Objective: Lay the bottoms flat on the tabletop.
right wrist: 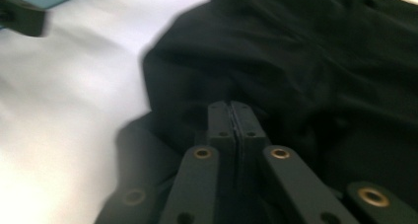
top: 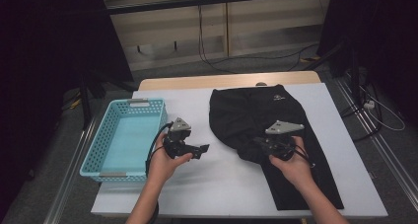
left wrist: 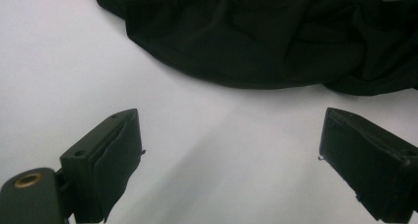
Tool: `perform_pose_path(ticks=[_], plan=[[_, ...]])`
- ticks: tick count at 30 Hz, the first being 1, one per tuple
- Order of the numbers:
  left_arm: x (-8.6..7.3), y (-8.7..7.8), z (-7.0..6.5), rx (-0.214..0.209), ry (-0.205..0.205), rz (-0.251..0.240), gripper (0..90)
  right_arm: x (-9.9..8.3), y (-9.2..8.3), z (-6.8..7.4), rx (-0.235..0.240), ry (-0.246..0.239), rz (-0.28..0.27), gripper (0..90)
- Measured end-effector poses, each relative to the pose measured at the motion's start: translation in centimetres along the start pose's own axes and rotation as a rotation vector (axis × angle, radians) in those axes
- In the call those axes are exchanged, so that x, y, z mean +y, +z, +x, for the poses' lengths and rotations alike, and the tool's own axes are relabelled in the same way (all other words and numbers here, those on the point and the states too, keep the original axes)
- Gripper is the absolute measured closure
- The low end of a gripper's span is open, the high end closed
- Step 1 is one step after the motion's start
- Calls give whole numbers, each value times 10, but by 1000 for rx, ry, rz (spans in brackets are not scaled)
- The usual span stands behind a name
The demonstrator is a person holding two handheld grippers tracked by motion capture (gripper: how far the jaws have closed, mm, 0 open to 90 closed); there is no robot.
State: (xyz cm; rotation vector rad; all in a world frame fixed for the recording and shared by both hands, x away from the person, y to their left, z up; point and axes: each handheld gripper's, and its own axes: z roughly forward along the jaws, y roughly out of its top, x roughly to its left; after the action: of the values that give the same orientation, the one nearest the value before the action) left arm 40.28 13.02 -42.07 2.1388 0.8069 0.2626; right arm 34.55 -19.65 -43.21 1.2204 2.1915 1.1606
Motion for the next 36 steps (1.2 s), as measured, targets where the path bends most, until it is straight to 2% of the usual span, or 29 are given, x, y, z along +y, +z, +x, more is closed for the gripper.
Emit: perform_pose_path(ticks=[2,4,5,6,9,11,14,16,19,21,22,23,24,26,27,28,29,32,34,36], plan=[[0,1,0,1,1,-4,89,-7,2,-7,-39,0,70,762],[1,1,-1,-1,-3,-8,89,-11,6,-8,-77,-21,100,699],[1,1,0,-2,-3,-7,89,-11,6,-8,-86,-28,104,676],[1,1,0,-1,-3,-8,89,-9,6,-6,-86,-42,82,668],[0,1,1,-1,-2,-7,89,0,4,5,-55,-75,40,596],[0,0,1,0,-3,-2,89,5,5,18,-19,-112,27,566],[1,-1,1,4,7,1,89,9,14,41,44,-173,32,518],[1,0,0,0,-3,-11,89,9,21,51,63,-197,44,465],[0,-1,1,2,-1,-7,89,6,38,63,56,-228,86,454],[0,-1,1,4,-7,-12,89,4,48,63,9,-244,119,471],[0,-1,1,7,-2,-9,89,2,53,61,-1,-236,142,479],[0,-1,1,7,-4,-10,90,1,56,58,11,-195,128,499],[0,-2,1,2,-8,-13,89,2,56,56,14,-184,126,571],[0,-2,1,4,-8,-13,89,3,54,54,-4,-202,135,746],[-1,-2,1,5,-8,-16,89,2,53,51,-13,-194,136,816],[-1,-2,1,5,-9,-14,90,3,52,49,0,-176,134,847],[-1,-2,1,5,-6,-11,89,3,50,46,27,-148,125,858],[-1,-3,1,9,-6,-16,93,7,42,42,52,-110,86,861],[-1,-3,2,8,-7,-17,93,12,33,37,55,-77,41,862],[-2,-3,2,10,-8,-15,93,16,22,25,65,-17,-24,861]])
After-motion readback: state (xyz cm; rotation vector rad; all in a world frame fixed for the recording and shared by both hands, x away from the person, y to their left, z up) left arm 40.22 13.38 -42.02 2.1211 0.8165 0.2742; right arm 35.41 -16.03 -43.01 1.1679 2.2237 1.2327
